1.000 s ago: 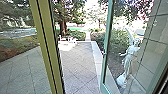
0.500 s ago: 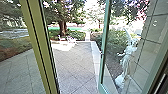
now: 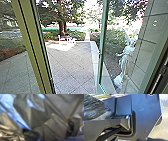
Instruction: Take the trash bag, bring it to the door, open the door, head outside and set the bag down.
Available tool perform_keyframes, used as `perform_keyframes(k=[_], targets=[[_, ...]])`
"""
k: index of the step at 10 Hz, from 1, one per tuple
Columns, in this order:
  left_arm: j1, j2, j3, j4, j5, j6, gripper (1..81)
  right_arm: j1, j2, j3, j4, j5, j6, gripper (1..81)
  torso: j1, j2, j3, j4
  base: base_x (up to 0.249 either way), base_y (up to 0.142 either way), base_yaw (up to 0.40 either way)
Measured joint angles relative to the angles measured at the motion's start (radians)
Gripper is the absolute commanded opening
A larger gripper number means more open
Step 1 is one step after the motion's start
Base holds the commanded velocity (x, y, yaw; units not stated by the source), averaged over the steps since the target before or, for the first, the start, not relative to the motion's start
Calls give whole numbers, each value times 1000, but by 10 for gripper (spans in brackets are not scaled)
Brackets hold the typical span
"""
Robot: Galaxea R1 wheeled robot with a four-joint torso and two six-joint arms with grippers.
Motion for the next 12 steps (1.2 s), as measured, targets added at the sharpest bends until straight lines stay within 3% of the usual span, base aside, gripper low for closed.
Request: perform_keyframes(k=[6, 12], targets=[[0, 0, 0, 0, -1, 0, 10, 0, -1, -1, 0, 0, -1, 811, 0, 0, 0, 0, 0, -79, 0], [0, -3, 0, 0, 0, 0, 10, 0, 2, -3, 1, 0, -1, 811, 0, 0, 0, 0, 0, 0, 0]])
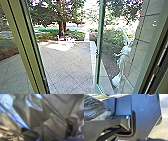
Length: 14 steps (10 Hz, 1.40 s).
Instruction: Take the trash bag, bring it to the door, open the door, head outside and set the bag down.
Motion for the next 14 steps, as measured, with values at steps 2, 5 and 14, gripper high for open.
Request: perform_keyframes(k=[2, 5, 14], targets=[[0, 0, 0, 0, 0, 0, 10, 0, 0, 0, 0, 0, 0, 811, 0, 0, 0, 0, 0, 0, 0], [6, 0, 0, 0, 4, 0, 10, -6, 0, 0, 0, -2, 0, 811, -1, -1, 0, 0, 49, 0, 0], [6, 0, 0, 14, 0, 0, 10, -2, 2, -1, -1, -3, 2, 811, -2, -2, 1, 0, 84, 0, 0]])
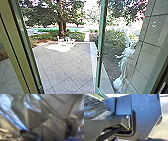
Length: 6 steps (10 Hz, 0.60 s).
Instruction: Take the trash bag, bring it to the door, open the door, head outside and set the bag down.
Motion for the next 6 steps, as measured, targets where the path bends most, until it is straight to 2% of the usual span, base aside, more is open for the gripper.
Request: perform_keyframes(k=[6], targets=[[-1, -3, -1, 0, 0, 0, 10, -1, 0, -1, 0, 0, 0, 811, -1, 0, 0, 0, 92, 0, 0]])
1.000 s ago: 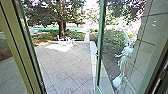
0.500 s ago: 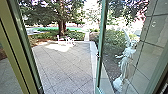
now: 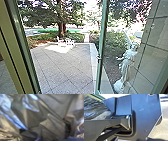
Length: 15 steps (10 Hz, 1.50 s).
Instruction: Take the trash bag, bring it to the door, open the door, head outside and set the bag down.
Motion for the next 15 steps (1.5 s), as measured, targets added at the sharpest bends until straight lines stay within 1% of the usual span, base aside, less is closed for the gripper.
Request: perform_keyframes(k=[3, 4, 6, 7, 10, 11, 12, 13, 14, 15], targets=[[0, 1, 0, 0, -1, 0, 10, 0, -2, 0, 0, 0, -2, 811, 0, 0, 0, 0, 92, 0, 0], [3, 1, 1, 0, 0, 0, 10, -3, 3, 0, 1, 0, 6, 811, 0, 0, 0, 0, 92, 0, 0], [-5, 4, 1, 0, 0, 0, 10, 3, -2, -2, 0, 1, -2, 811, 1, 0, 0, 0, 93, 0, 0], [-4, 0, 1, 0, -5, 0, 10, 3, 6, -2, 4, 4, 8, 811, 1, 0, 0, 0, 95, 0, 0], [3, 6, 2, 0, 1, 0, 10, -6, -4, -3, 1, 1, -1, 811, -1, -1, 0, 0, 107, 0, 0], [-1, 1, 3, 0, -2, 0, 10, -7, 7, -3, 5, 1, 11, 811, 0, 0, 0, 0, 111, 0, 0], [-1, -7, -1, 0, -2, 0, 10, -6, -2, -3, 2, 1, -1, 811, 0, 0, 0, 0, 112, 0, 0], [-1, 5, -1, 0, -3, 0, 10, -5, -13, -3, 2, 0, -2, 811, 0, -1, 0, 0, 113, 0, 0], [-5, 7, 10, 0, -3, 0, 10, -2, -5, -8, 2, 2, -2, 811, 2, 0, 0, 0, 113, 0, 0], [-4, 1, -2, 0, -7, 0, 10, -2, 3, 0, 6, 5, 8, 811, 1, 0, 0, 0, 113, 0, 0]])
